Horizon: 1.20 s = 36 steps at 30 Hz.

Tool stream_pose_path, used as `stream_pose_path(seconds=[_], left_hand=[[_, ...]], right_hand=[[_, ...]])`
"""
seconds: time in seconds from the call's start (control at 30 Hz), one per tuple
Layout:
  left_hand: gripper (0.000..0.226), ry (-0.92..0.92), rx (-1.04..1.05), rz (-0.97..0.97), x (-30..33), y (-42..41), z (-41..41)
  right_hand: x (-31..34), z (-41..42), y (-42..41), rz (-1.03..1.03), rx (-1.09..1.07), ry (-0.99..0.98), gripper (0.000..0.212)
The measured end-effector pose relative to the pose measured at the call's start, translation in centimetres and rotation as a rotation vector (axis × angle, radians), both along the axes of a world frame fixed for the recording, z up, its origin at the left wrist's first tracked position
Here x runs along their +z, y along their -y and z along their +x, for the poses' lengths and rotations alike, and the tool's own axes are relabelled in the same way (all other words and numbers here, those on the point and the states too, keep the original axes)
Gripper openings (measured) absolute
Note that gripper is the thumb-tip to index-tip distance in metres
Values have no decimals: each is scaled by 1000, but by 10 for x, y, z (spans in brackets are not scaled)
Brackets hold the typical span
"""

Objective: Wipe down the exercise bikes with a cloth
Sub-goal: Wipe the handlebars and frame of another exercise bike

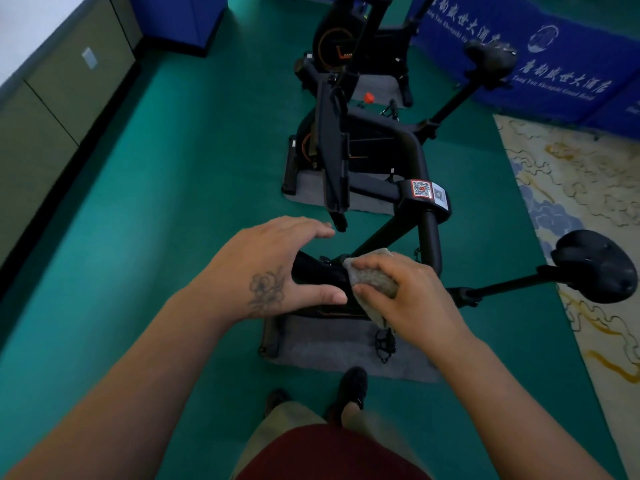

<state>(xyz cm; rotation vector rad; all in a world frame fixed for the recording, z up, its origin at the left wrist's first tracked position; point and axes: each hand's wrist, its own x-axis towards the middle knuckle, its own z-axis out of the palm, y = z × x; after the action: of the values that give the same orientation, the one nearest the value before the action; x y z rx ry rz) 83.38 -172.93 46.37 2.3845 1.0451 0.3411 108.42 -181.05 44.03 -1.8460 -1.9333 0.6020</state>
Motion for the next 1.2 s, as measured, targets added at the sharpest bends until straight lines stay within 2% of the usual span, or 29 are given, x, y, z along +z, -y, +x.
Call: stream_pose_path(seconds=[0.27,0.47,0.57,0.77,1.0,1.2], left_hand=[[99,-48,-5,30,-3,-3,7],[102,-163,-65,147,6,-7,27],[106,-225,-76,149,10,-12,38],[101,-218,-69,139,5,-19,43],[103,-266,-56,143,8,-15,44],[105,-301,-54,154,9,-11,42]], right_hand=[[-6,25,11,41,-86,40,29],[-14,8,7,74,-40,-64,28],[-15,24,12,73,-46,-87,29],[-22,68,29,86,-175,-37,28],[-25,35,20,148,-68,-66,27],[-26,65,30,131,-77,-76,27]])
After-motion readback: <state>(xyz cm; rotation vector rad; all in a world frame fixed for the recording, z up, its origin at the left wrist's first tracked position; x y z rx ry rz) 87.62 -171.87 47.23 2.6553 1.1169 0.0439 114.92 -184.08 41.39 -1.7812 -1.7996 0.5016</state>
